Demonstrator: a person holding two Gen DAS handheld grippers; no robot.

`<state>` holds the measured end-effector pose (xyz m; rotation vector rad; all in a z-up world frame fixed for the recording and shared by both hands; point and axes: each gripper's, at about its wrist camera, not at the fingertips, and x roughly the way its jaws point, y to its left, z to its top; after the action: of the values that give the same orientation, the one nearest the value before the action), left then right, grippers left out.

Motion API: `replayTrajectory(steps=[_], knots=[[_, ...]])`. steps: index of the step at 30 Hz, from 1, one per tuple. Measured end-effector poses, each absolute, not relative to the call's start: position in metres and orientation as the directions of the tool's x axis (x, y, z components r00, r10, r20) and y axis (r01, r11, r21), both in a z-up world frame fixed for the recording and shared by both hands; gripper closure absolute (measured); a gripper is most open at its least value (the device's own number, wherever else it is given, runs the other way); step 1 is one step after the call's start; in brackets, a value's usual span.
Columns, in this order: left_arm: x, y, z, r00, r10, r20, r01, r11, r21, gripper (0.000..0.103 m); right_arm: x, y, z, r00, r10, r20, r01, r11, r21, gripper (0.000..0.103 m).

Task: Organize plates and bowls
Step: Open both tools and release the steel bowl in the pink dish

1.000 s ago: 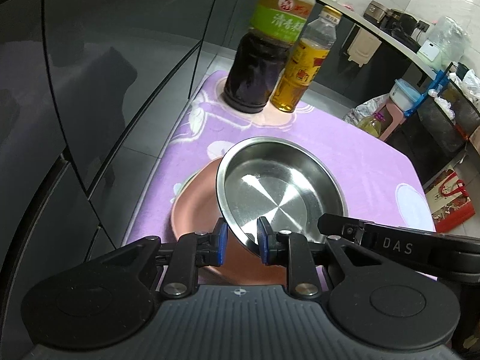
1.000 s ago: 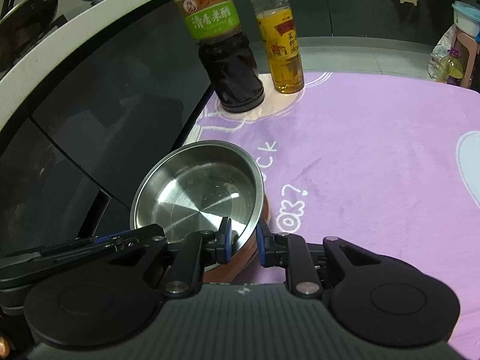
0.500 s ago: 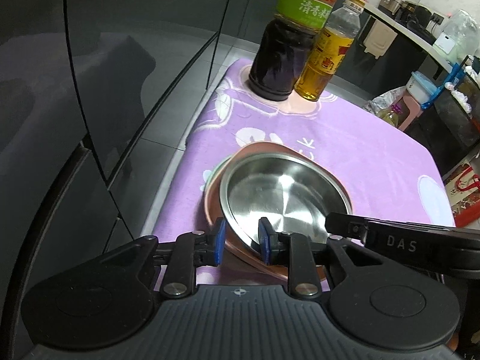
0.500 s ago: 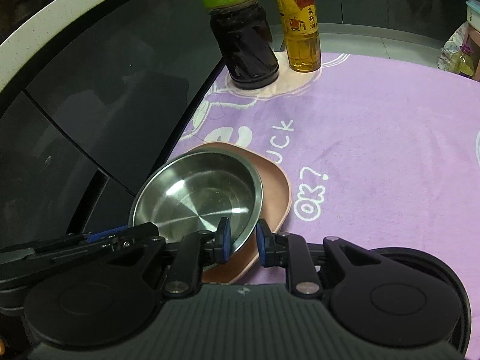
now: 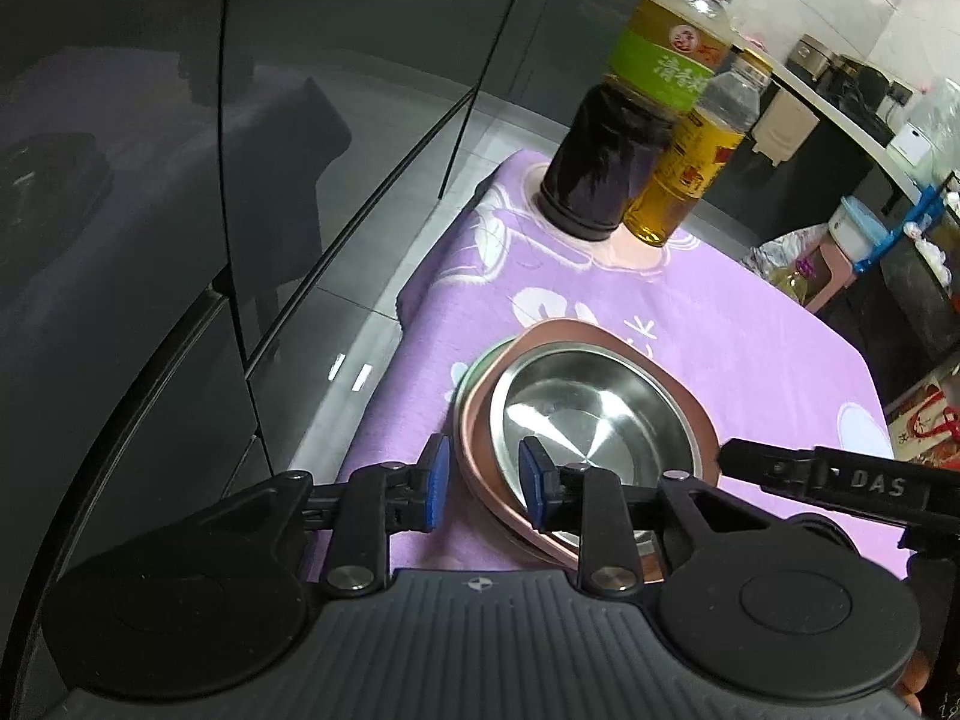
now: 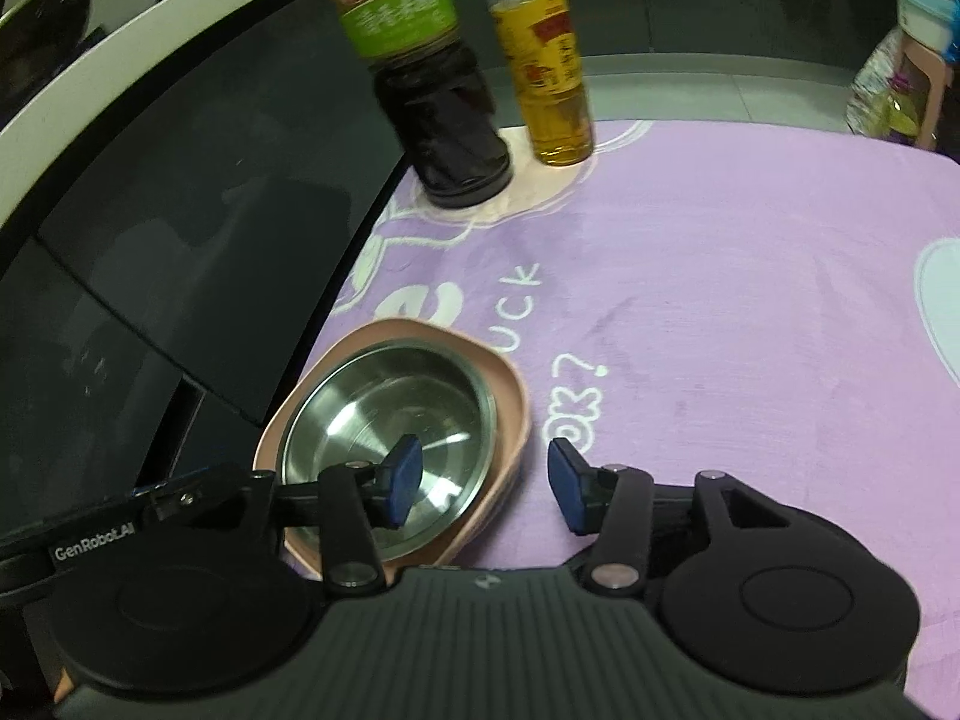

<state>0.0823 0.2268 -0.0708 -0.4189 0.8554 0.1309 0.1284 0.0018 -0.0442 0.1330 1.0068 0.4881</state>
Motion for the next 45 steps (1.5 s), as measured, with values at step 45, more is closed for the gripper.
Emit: replayTrajectory(steps=[45], knots=[[0.106,0.212,-0.113,0.605,-0.118,-0.788,-0.237,0.917,-0.319,0.065,0.137,0.040,-0.077,0.345,0.422,-0.839,-0.407,0.872,0.272,0.059]])
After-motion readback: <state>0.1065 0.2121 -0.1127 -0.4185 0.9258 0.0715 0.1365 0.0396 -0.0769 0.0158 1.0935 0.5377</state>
